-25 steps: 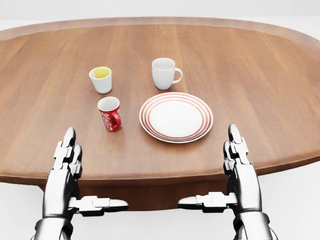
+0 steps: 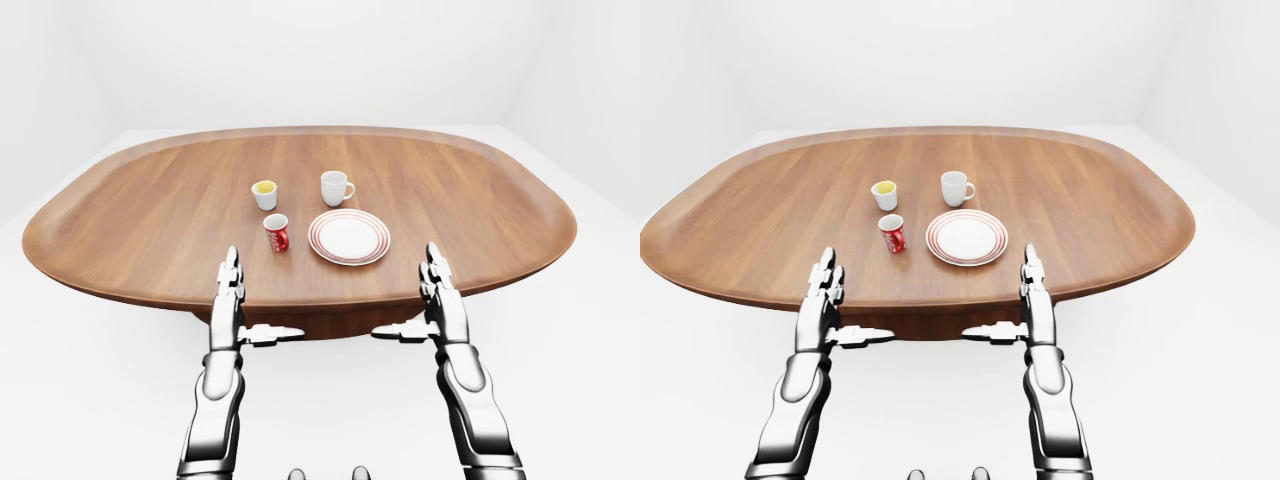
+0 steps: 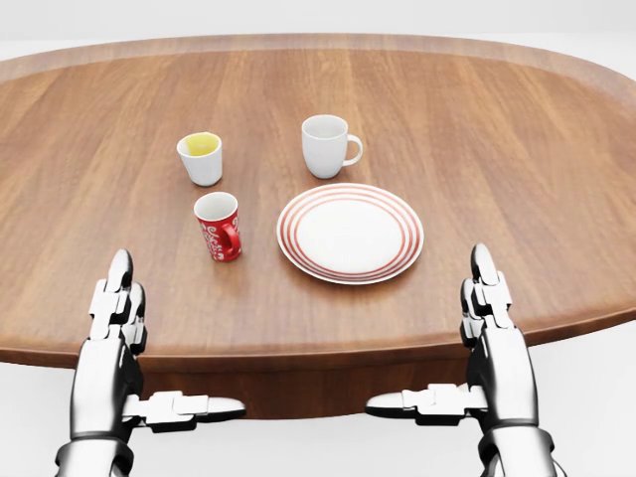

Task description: Pick up the red mug and put it on the plate

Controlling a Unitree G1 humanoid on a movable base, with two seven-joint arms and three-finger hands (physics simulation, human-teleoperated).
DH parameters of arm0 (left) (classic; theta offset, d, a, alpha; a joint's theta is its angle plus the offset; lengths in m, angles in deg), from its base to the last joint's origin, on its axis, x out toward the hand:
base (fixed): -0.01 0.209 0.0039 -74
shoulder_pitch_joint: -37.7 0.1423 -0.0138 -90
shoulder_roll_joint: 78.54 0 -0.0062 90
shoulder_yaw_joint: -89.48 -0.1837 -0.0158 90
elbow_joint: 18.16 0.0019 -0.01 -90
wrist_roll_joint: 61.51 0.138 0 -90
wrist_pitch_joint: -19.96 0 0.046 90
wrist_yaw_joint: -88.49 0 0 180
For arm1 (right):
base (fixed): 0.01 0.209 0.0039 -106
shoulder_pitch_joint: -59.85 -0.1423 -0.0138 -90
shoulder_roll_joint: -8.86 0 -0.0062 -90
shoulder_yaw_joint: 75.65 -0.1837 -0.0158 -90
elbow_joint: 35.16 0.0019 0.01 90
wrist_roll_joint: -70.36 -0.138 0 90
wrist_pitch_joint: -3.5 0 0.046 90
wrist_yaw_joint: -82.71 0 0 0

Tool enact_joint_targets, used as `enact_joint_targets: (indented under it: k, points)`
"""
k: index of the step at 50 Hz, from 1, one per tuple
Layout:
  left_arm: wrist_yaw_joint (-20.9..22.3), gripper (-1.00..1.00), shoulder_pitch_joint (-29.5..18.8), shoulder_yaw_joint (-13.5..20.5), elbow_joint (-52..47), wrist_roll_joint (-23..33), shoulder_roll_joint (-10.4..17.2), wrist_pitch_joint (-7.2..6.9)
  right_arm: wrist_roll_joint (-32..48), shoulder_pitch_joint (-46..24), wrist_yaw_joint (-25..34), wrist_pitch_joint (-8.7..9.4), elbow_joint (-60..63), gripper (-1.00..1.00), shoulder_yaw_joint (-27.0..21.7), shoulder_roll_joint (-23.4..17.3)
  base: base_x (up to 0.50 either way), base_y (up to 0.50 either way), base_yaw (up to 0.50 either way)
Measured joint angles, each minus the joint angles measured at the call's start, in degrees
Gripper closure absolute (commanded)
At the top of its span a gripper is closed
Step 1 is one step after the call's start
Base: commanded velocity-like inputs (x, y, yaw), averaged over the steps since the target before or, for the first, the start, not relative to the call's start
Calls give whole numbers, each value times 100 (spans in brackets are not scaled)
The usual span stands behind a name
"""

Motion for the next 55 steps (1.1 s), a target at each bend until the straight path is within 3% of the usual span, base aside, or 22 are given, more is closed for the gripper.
enact_joint_targets:
  k: [8,23,34,36,37,40,41,47,55]
  points:
    - [-26,-100,8,-7,9,55,-5,53,37,-18,2,-15,-54,-100,-28,-19,0,5,0]
    - [-59,-100,36,-19,-21,127,-5,97,81,-58,7,-47,-162,-100,-36,-25,0,49,0]
    - [-83,-100,-4,-10,37,157,34,88,54,-75,16,4,-113,-100,-50,2,0,0,0]
    - [-74,-100,-63,-2,45,155,39,27,76,-110,7,76,-81,-100,-49,-9,0,0,0]
    - [-71,-100,-180,49,47,155,80,-197,72,-213,41,324,-47,-100,-92,-67,0,0,0]
    - [-93,-100,-783,204,47,128,247,-801,67,-687,125,324,55,-100,-227,-269,0,0,0]
    - [-101,-100,-971,241,44,116,295,-903,66,-858,148,324,96,-100,-262,-326,0,0,0]
    - [-143,-100,-1781,377,-32,75,505,-903,68,-1588,253,324,289,-100,-415,-571,0,0,0]
    - [-167,-100,-2328,460,-123,54,653,-903,78,-2090,330,324,431,-100,-529,-749,0,0,0]
